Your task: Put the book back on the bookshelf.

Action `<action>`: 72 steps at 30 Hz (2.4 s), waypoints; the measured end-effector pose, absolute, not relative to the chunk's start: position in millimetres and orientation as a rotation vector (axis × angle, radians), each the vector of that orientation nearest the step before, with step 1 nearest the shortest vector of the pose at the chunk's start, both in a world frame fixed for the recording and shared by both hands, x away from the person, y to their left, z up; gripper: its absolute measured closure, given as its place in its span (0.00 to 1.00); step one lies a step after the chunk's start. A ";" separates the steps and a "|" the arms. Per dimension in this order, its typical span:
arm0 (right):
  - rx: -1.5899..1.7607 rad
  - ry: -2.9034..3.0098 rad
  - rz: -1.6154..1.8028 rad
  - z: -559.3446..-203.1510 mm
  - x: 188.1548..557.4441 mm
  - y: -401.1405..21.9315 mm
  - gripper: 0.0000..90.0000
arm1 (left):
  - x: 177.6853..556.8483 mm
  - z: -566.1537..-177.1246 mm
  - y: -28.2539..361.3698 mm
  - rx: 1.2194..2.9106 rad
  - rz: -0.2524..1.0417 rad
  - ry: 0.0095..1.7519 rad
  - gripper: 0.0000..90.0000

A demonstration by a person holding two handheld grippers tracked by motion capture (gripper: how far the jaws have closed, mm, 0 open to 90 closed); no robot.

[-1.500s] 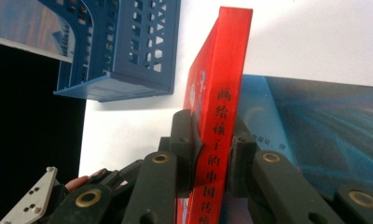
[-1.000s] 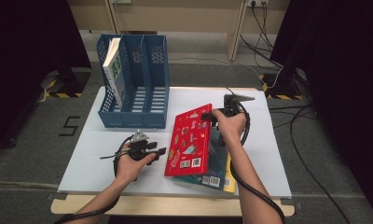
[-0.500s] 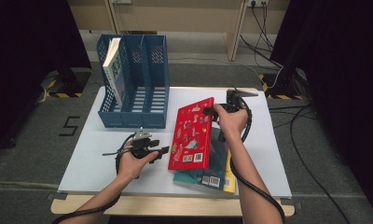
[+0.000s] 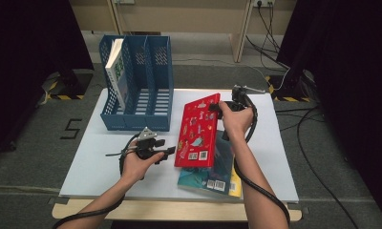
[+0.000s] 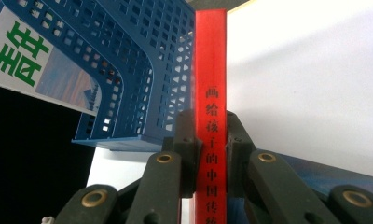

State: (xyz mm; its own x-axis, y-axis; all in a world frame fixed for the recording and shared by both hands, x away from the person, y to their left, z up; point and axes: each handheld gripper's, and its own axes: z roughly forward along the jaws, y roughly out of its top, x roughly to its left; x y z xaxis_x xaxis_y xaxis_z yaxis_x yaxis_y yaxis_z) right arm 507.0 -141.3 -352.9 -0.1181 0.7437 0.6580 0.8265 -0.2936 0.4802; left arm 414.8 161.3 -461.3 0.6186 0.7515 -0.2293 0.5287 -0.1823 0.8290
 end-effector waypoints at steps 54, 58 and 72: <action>-2.124 -1.875 -1.544 -335.4 516.3 -122.0 0.89 | 395.3 -396.8 71.7 1.848 0.182 0.753 0.39; -2.132 -1.877 -1.542 -335.2 516.3 -120.6 0.89 | 395.6 -399.1 68.3 1.864 0.182 0.745 0.39; -2.125 -1.913 -1.573 -327.7 512.3 -118.9 0.89 | 401.6 -401.3 61.1 1.891 0.209 0.755 0.38</action>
